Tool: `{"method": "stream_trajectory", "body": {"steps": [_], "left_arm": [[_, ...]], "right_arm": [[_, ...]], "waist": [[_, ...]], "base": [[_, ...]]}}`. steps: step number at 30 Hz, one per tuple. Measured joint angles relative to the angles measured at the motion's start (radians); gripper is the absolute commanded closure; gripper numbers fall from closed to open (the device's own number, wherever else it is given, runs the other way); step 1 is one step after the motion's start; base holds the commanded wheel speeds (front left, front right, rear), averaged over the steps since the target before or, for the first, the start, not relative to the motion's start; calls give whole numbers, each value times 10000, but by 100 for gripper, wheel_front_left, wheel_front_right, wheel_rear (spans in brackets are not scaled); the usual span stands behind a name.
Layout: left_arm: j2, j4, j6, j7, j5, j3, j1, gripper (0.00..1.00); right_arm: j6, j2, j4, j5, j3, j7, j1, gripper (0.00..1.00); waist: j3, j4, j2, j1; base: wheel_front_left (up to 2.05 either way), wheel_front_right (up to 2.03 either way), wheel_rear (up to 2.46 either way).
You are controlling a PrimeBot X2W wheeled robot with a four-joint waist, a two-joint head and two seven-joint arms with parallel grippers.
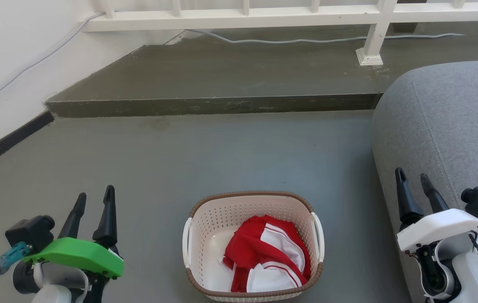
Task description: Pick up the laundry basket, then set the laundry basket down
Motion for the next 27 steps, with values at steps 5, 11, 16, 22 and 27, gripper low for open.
{"method": "stream_trajectory", "body": {"steps": [5,11,16,22,27], "left_arm": [[13,-19,10,-192,817,-222,1,0],[25,-42,88,-389,1586,-376,1,0],[50,-58,90,-566,2253,-602,1,0],[67,-33,92,-794,2966,-711,1,0],[94,25,96,-917,3494,-815,1,0]], "right_arm": [[-174,-40,4,-719,105,-174,4,0],[-336,-58,-2,-1570,313,-368,19,0],[-430,-58,-8,-2148,376,-556,27,0],[-533,-48,-10,-2823,485,-755,64,0],[-614,-42,-13,-3273,587,-863,92,0]], "waist": [[10,-8,0,0],[31,-15,0,0],[41,-30,0,0],[67,-48,0,0],[94,-66,0,0]], "base": [[0,0,0],[0,0,0],[0,0,0],[0,0,0],[0,0,0]]}}
